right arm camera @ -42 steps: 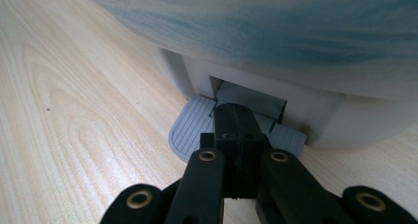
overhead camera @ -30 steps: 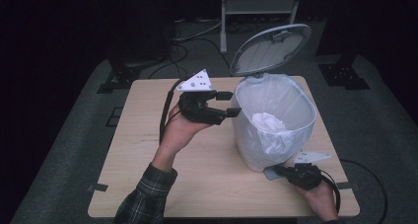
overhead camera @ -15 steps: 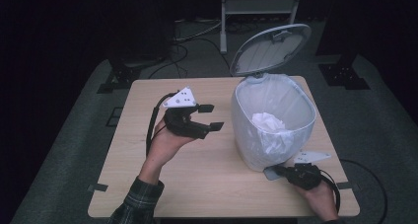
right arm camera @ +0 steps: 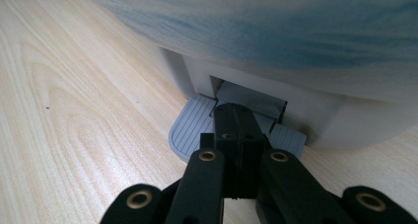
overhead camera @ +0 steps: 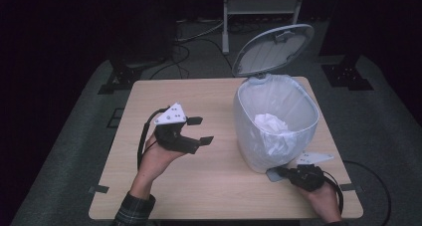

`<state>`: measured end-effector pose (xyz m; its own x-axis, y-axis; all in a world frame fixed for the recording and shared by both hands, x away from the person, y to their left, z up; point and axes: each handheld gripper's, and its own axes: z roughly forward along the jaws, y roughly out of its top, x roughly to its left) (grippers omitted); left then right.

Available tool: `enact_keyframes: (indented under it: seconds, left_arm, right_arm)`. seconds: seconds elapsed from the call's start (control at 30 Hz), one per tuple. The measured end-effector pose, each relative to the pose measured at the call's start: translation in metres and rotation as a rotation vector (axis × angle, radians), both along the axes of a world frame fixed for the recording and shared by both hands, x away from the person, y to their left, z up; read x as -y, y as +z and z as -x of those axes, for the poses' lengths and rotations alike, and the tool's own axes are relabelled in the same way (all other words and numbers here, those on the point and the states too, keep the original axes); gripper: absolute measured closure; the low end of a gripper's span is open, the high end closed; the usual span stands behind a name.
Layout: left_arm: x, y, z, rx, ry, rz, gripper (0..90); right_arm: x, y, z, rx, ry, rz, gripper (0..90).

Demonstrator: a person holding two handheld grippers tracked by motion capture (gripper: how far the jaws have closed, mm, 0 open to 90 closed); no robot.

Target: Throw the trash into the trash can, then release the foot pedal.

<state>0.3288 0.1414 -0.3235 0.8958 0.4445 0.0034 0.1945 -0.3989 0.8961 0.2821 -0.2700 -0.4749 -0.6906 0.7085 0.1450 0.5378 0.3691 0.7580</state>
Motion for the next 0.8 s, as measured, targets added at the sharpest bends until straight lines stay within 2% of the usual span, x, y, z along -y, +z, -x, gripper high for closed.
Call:
enact_keyframes:
  seconds: [0.07,0.1,0.2,0.37,0.43,0.57,0.73,0.77,0.8]
  left_arm:
    - [-0.008,-0.012,0.004,-0.021,0.016,-0.003,23.7]
    - [-0.008,-0.012,0.004,-0.021,0.016,-0.003,22.7]
    - [-0.016,-0.024,0.011,-0.034,0.030,-0.016,21.2]
    - [-0.028,-0.041,0.019,-0.052,0.052,-0.012,19.5]
    - [-0.029,-0.043,0.020,-0.049,0.052,-0.019,19.1]
    - [-0.034,-0.056,0.027,-0.045,0.058,-0.024,18.1]
    - [-0.038,-0.063,0.029,-0.049,0.069,-0.027,16.2]
    - [-0.041,-0.066,0.031,-0.047,0.075,-0.028,14.7]
    - [-0.041,-0.066,0.031,-0.047,0.075,-0.028,13.2]
  right_arm:
    - [0.000,0.000,0.000,-0.001,-0.001,-0.002,90.0]
    - [0.000,0.000,0.000,-0.001,-0.001,-0.002,90.0]
    - [0.000,0.000,0.000,-0.002,0.001,0.000,90.0]
    - [0.000,0.000,0.000,-0.006,0.000,-0.006,90.0]
    - [0.000,0.001,0.000,-0.006,-0.002,-0.002,90.0]
    - [-0.001,0.003,0.002,0.001,0.000,0.019,89.9]
    - [0.002,0.006,0.007,0.025,0.000,0.011,89.0]
    - [0.005,0.010,0.009,0.028,-0.004,-0.012,81.9]
    - [0.005,0.010,0.009,0.028,-0.004,-0.012,81.9]
